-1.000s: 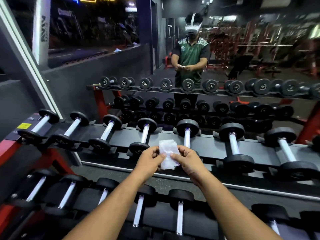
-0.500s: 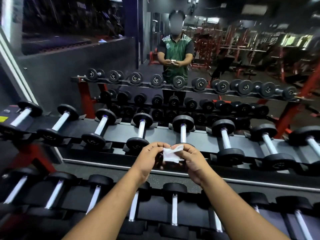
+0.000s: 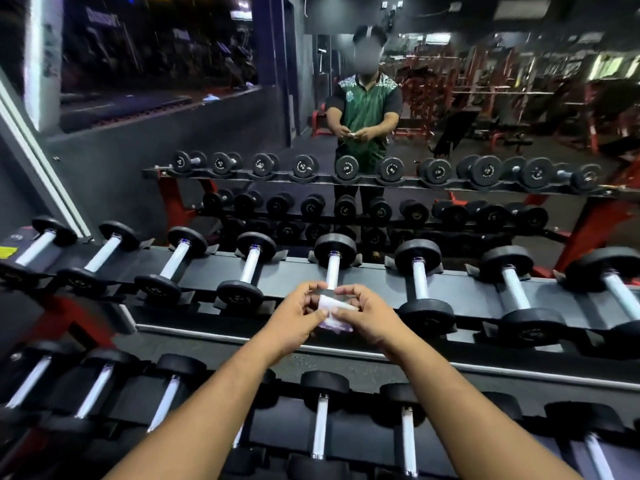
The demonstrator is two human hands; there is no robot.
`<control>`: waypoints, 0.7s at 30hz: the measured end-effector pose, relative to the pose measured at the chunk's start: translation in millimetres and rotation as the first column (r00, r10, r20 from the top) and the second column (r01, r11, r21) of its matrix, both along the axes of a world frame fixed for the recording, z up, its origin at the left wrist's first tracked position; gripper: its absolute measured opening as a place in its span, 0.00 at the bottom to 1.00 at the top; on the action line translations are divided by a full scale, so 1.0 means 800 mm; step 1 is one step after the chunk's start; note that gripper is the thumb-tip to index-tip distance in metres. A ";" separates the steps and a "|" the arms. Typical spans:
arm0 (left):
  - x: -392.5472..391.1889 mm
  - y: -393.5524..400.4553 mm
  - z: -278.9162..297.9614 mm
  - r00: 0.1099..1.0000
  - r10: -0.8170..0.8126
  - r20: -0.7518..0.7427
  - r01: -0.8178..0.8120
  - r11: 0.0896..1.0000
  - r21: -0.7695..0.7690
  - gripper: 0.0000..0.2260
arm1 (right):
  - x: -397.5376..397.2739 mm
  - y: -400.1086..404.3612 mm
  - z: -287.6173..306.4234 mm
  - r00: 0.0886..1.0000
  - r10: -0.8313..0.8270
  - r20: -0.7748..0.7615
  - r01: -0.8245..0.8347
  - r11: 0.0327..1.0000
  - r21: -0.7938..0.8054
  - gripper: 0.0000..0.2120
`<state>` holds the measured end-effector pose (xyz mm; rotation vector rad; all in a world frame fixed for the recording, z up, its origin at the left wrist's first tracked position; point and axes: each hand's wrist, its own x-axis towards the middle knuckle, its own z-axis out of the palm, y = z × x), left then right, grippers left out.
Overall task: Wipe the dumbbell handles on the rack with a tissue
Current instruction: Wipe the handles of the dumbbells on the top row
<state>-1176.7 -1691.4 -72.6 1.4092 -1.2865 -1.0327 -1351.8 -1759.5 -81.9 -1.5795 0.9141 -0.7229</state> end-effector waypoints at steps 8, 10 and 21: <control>-0.058 -0.025 -0.020 0.980 0.111 0.166 -0.117 0.993 0.025 0.17 | -0.050 -0.040 -0.005 0.997 0.056 -0.046 -0.058 0.998 -0.037 0.08; -0.062 -0.030 -0.022 0.976 0.138 0.170 -0.141 0.990 0.010 0.14 | -0.051 -0.046 -0.008 0.998 0.050 -0.045 -0.052 0.998 -0.035 0.06; -0.023 -0.060 -0.045 0.902 0.235 0.362 -0.245 0.969 -0.019 0.07 | -0.013 -0.060 -0.025 0.987 0.025 -0.159 -0.051 0.985 -0.163 0.13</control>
